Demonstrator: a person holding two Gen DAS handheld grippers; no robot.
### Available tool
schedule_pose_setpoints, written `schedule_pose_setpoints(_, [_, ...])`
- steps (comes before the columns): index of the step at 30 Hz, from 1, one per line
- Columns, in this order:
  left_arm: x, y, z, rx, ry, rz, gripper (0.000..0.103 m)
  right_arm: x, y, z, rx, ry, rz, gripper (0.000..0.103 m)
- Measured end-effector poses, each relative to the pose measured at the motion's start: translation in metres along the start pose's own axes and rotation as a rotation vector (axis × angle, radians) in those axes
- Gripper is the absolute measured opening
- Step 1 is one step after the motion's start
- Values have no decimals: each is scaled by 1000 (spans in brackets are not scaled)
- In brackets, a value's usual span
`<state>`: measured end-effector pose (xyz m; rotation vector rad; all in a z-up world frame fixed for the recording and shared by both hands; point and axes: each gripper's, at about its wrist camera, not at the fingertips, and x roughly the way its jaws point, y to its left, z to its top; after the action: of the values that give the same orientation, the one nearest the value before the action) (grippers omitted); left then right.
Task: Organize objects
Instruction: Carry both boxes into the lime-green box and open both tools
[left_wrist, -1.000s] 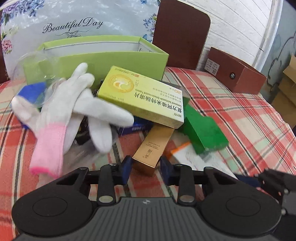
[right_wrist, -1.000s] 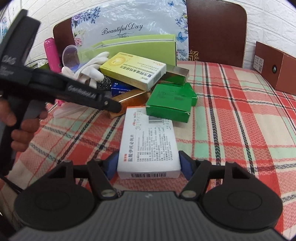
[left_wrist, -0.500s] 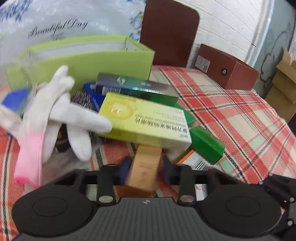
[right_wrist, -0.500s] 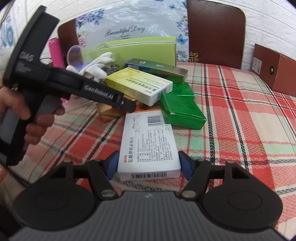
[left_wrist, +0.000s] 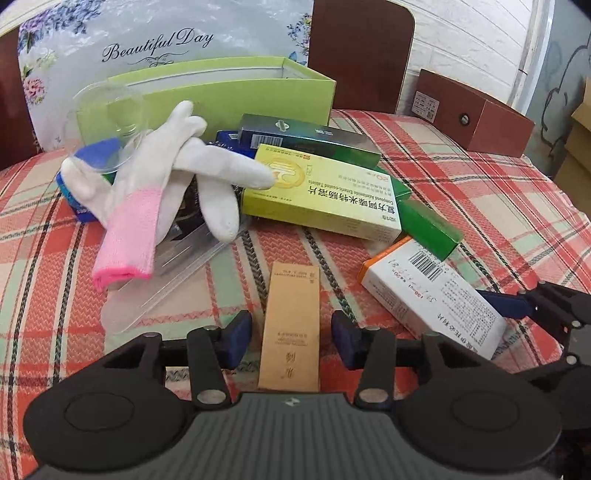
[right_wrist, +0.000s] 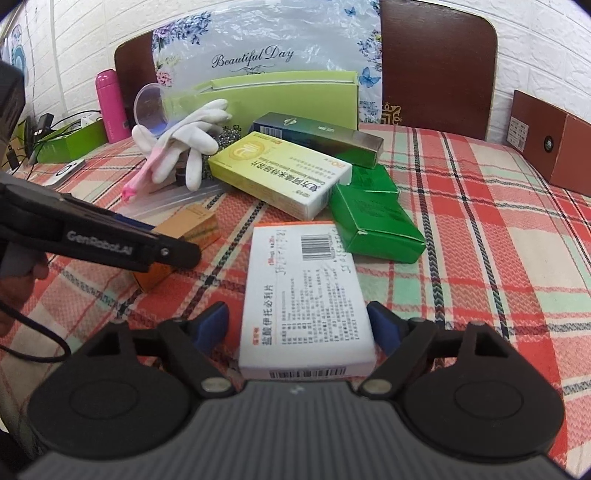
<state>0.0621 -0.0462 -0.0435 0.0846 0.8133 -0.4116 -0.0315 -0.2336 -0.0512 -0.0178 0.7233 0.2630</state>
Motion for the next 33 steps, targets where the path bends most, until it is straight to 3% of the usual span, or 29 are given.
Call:
schedule_pose_setpoints(2, [-1,0,0,13,0,2,33,0,3,-1,0,-2,-17,76])
schedule_pose_setpoints(3, [-3,2,0,9,1,-6,32,-1,6,0,-18,-6,-20,66])
schedule_pose_setpoints(7, [-21,12,-2,-33,-11,-33,32,-9,9,6,14,-19,82,65])
schedule_pose_setpoints(10, [-43,20,7,-48,-68,-46,32,-22,7,21,55,-90,164,65])
schedule_pose_setpoints(19, [-94,52,75,-100,-317,-31,32,-19,23,119,57,-257,203,65])
schedule_pose_setpoints(22, [-88,70,103,-138,-358,5,32,3,24,154,35,-277,163,65])
schedule_pose_setpoints(27, [-54,109,152,-212,-346,32,32,62,28,200,15,-258,114,65])
schedule_pose_setpoints(33, [7,152,195,-270,-249,59,32,140,26,235,1,-170,-3,65])
